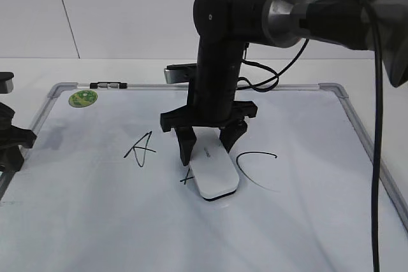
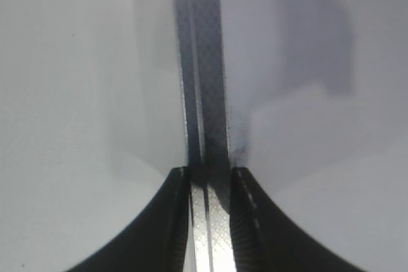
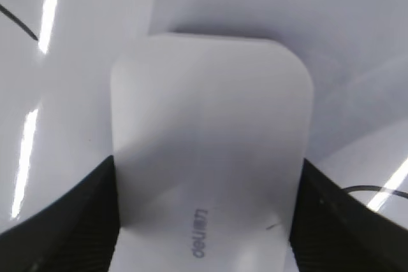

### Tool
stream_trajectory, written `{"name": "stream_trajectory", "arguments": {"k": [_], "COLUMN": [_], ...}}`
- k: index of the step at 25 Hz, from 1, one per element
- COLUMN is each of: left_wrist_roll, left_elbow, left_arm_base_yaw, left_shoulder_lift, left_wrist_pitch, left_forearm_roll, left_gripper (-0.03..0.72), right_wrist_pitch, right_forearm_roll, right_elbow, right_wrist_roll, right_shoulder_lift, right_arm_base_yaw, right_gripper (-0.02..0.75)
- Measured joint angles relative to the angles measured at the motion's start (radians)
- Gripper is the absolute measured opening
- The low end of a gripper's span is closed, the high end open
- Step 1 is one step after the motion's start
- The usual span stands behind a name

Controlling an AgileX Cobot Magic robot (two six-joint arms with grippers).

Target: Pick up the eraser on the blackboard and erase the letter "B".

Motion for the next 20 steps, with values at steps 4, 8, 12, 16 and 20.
{"name": "stream_trajectory", "arguments": {"k": [4, 8, 12, 16, 20], "left_wrist_roll": [0.000, 0.000, 0.000, 0.000, 0.000], "left_elbow": [0.000, 0.000, 0.000, 0.000, 0.000], "left_arm_base_yaw": [0.000, 0.000, 0.000, 0.000, 0.000], "left_shoulder_lift": [0.000, 0.000, 0.000, 0.000, 0.000], "left_wrist_pitch": [0.000, 0.000, 0.000, 0.000, 0.000], "left_forearm_roll": [0.002, 0.002, 0.002, 0.002, 0.002], "left_gripper": [0.146, 0.146, 0.146, 0.146, 0.146], "right_wrist_pitch": [-0.007, -0.045, -0.049, -0.049, -0.047], "right_forearm_roll": [-0.045, -0.055, -0.063, -0.086, -0.073], "right_elbow": [-0.005, -0.008, -0.012, -0.012, -0.012], "right_wrist_roll": [-0.004, -0.007, -0.005, 0.004, 0.006], "right_shoulder_lift": [0.002, 0.004, 0.006, 0.006, 0.006], "right_arm_base_yaw": [0.041, 0.101, 0.112, 0.107, 0.085], "right_gripper": [0.555, 0.555, 0.555, 0.555, 0.555]}}
